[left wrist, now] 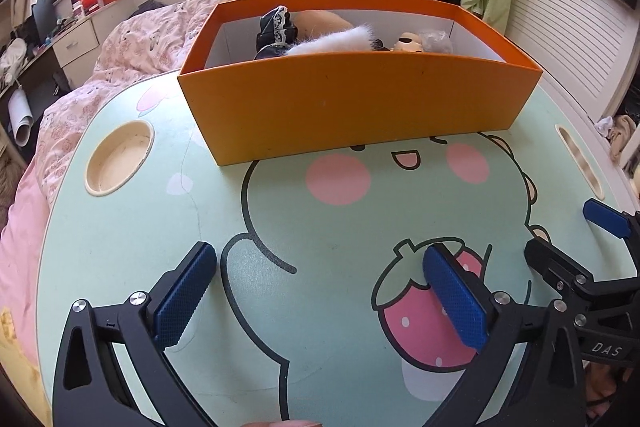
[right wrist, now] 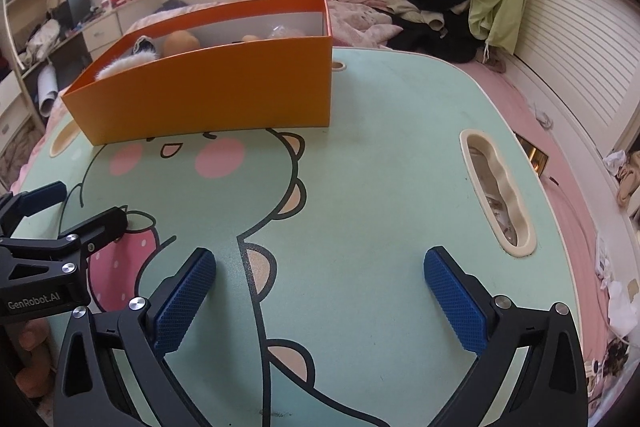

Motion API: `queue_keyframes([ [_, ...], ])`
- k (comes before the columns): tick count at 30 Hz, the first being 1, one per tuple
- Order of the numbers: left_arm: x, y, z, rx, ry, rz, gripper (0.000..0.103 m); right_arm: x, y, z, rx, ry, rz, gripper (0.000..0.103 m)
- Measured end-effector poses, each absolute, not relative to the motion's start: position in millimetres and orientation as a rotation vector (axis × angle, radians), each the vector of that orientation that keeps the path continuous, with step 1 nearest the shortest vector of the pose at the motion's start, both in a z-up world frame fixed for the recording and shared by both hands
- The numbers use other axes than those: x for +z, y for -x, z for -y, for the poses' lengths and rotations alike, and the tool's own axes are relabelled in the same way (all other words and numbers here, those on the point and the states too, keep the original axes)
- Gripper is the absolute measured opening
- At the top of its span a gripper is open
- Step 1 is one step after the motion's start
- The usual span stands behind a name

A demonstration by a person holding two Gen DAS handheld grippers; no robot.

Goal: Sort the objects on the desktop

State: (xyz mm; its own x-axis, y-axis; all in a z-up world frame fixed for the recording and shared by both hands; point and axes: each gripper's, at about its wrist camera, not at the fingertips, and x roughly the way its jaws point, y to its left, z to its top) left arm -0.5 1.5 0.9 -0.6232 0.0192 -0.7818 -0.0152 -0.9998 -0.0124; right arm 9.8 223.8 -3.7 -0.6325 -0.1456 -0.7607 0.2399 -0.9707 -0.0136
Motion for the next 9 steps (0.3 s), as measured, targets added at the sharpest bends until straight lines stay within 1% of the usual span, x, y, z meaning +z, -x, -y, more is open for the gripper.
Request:
queue_keyframes([
  [9,1.1,0.8,-1.8,2.813,1.355,0.006,0.103,-3.8,-9.5,-223.9,-2.655,-1.223,-0.167,0.103],
])
